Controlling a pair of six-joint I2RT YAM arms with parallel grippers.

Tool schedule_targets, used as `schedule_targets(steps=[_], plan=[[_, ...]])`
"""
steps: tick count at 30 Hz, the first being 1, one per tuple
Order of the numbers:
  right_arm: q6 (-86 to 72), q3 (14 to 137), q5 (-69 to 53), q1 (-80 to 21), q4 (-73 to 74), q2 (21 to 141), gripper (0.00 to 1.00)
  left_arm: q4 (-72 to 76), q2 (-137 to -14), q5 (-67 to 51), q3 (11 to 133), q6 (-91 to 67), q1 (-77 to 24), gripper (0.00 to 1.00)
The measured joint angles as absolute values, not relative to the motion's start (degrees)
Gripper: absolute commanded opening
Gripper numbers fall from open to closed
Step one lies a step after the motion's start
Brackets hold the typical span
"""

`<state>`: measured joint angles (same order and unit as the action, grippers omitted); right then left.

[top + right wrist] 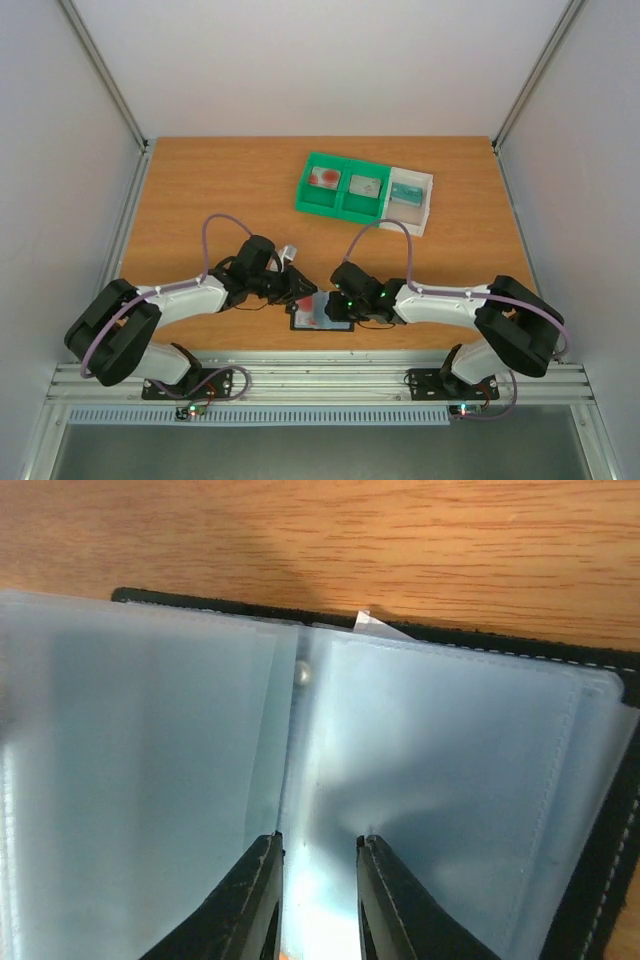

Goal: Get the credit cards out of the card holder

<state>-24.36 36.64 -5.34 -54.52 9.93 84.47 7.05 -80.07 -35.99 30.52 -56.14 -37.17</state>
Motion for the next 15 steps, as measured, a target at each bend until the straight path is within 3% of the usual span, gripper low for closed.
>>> schedule_targets(steps=[5,10,15], plan=[[-24.38,35.86,-6.17,-54.33,9.80,81.23,0.29,7.44,-80.75,-35.86,31.09,-56.16,-37.47,0.12],[-24.49,34.81,-8.21,-54.33,7.86,79.20,0.28,7.77,-81.73,-35.88,31.09,-56.38,-37.89,0.12],[-24.73,34.22,-9.43,-54.33,7.53,78.19,0.37,8.10,-82.50,-35.88,31.55,-56.42,-38.02,0.11]])
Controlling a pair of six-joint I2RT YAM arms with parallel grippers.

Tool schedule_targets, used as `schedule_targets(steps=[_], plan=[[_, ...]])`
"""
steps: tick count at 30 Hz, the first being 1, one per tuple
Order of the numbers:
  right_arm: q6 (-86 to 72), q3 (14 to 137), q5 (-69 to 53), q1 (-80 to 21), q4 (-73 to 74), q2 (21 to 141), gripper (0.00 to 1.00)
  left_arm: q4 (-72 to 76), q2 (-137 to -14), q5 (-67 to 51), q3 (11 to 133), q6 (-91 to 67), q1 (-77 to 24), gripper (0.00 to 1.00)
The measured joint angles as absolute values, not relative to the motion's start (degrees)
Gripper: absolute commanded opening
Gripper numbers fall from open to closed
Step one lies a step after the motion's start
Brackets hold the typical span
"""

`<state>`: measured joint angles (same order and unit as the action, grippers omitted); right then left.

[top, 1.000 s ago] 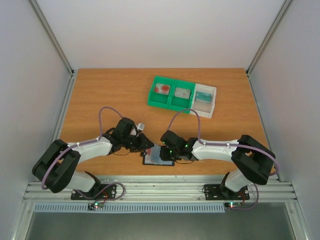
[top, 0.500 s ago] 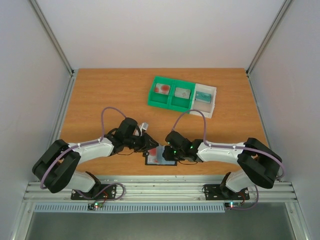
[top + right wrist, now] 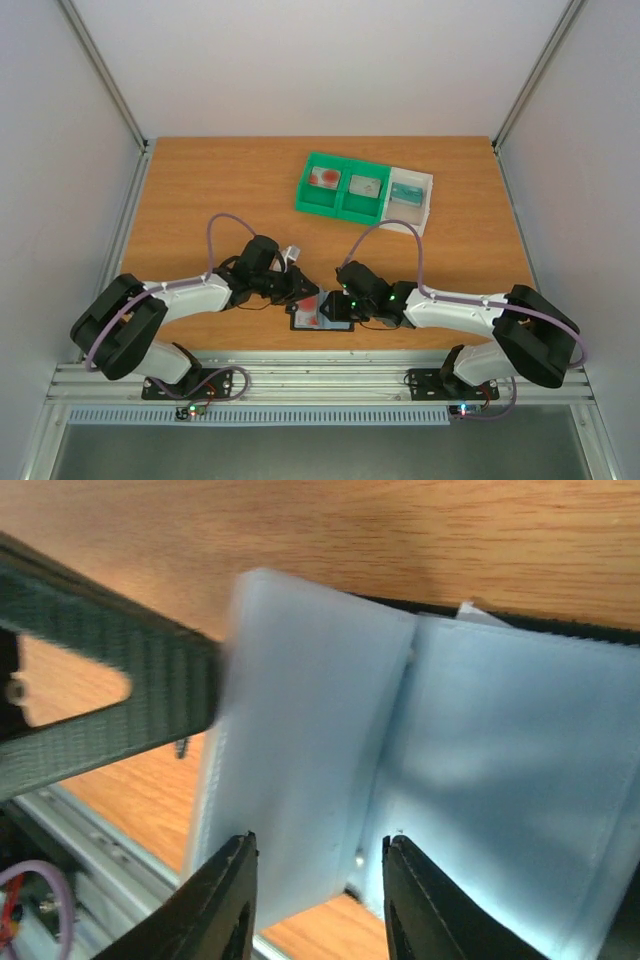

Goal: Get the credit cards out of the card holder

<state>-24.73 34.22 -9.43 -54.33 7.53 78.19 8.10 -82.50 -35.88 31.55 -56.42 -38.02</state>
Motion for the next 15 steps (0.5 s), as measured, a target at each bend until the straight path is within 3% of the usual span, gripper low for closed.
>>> schedule_targets(steps=[10,15], plan=[[-25.36,34.17,-11.53,-54.33,6.90,73.63,0.47,8.91,-84.47,-35.97,32.21,-56.86,-38.33,0.10],[-25.47,34.24,-11.31,-54.33,8.16,73.43,0.42,8.91,-84.49,-35.79,32.25,-56.90,-38.35,0.10]])
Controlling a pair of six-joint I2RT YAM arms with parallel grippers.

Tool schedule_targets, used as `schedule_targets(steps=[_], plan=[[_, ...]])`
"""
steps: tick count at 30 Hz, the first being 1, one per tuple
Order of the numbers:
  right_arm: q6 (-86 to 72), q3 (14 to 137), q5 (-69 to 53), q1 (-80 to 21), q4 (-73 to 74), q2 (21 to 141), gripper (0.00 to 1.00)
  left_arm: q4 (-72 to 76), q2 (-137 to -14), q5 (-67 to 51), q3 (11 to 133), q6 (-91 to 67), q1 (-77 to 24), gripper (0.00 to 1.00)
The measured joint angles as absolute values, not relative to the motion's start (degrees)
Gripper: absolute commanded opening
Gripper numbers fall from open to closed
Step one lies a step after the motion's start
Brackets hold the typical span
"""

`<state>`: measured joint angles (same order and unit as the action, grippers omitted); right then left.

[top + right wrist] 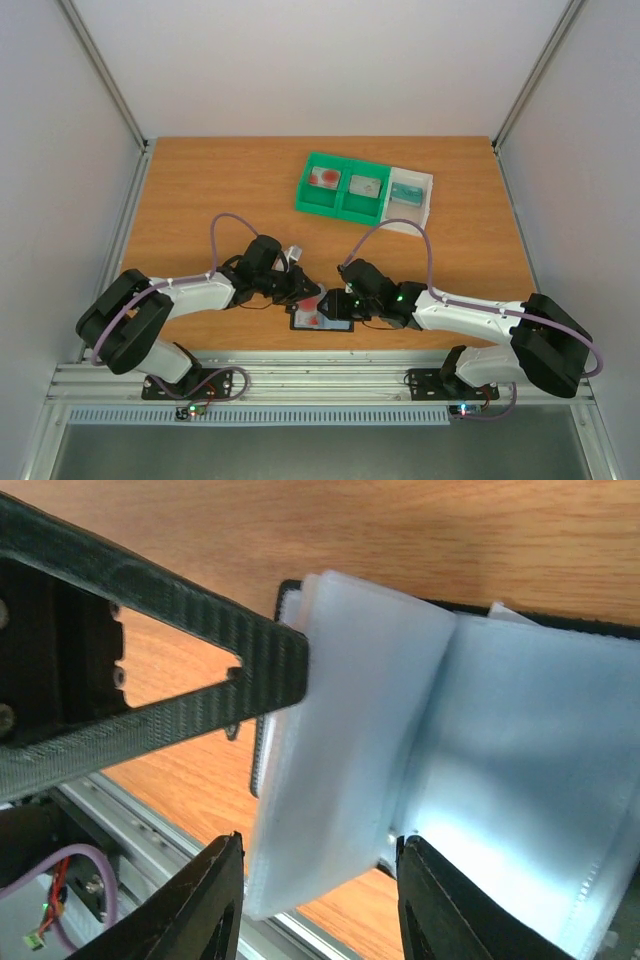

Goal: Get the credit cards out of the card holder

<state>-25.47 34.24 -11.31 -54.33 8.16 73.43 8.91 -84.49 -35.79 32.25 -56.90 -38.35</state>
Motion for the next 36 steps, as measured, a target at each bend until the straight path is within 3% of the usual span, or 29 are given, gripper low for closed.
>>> schedule_targets(steps=[16,36], plan=[[-25.43,35.27,-11.11,-54.33,10.35,75.90,0.52,8.73,-84.79,-35.33,33.17,-56.97,-38.35,0.11],[-26.13,35.33,-11.38,-54.33,8.21,79.02,0.38,8.34,-84.79,-34.61,33.17,-56.55,-38.35,0.12]])
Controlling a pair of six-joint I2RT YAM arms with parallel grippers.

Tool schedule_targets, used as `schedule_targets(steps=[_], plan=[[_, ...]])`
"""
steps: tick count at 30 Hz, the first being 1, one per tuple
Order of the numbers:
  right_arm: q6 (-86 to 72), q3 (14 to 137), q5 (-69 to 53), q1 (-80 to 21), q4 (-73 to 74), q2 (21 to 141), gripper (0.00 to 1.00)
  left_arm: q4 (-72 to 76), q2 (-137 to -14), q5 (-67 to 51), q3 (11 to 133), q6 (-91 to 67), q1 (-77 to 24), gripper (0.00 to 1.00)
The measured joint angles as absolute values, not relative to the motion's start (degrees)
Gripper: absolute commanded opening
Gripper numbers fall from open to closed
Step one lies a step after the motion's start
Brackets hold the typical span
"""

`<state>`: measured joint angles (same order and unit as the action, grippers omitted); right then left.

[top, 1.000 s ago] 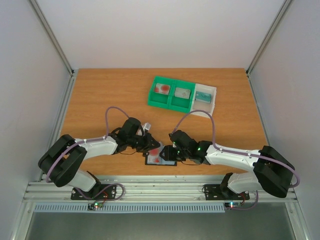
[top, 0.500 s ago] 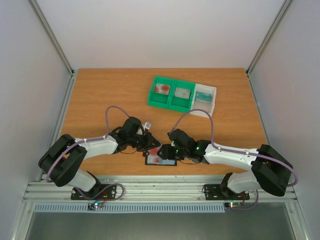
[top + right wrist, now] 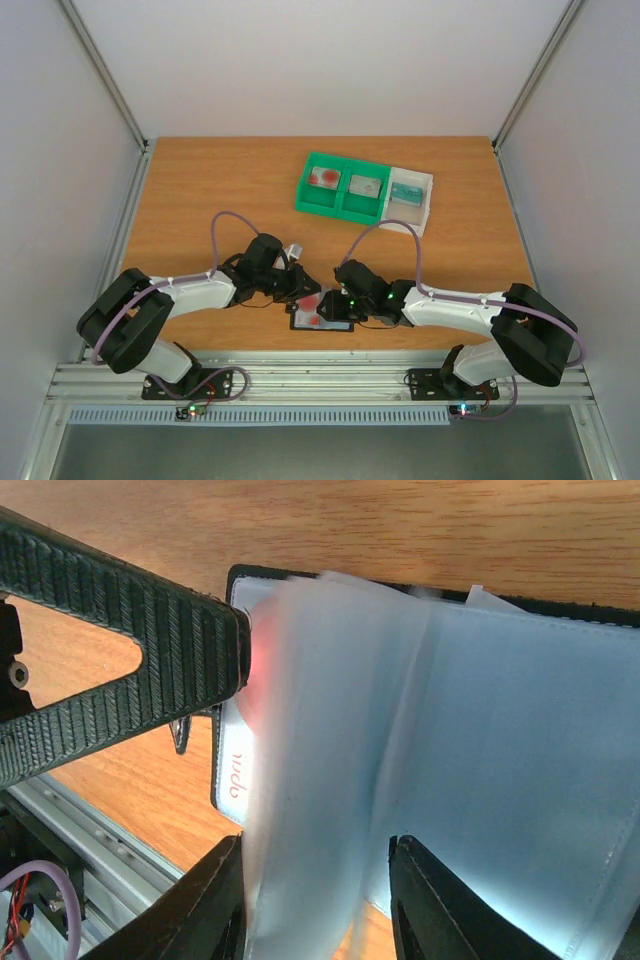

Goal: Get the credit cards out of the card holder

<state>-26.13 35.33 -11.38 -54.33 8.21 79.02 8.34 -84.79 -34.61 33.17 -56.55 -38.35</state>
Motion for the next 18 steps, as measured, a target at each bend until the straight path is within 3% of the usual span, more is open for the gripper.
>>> schedule_targets(steps=[8,18], plan=[[-26.04,35.33,-11.16,-54.33,9.47,78.67,0.39,7.01,-84.79,-33.74,33.17,-55.72,-38.35,0.12],[-25.39,35.33,-10.94,-54.33,11.35,76.36,0.21,5.02,-84.79,-32.38,33.17,-54.17,-38.35,0.13]])
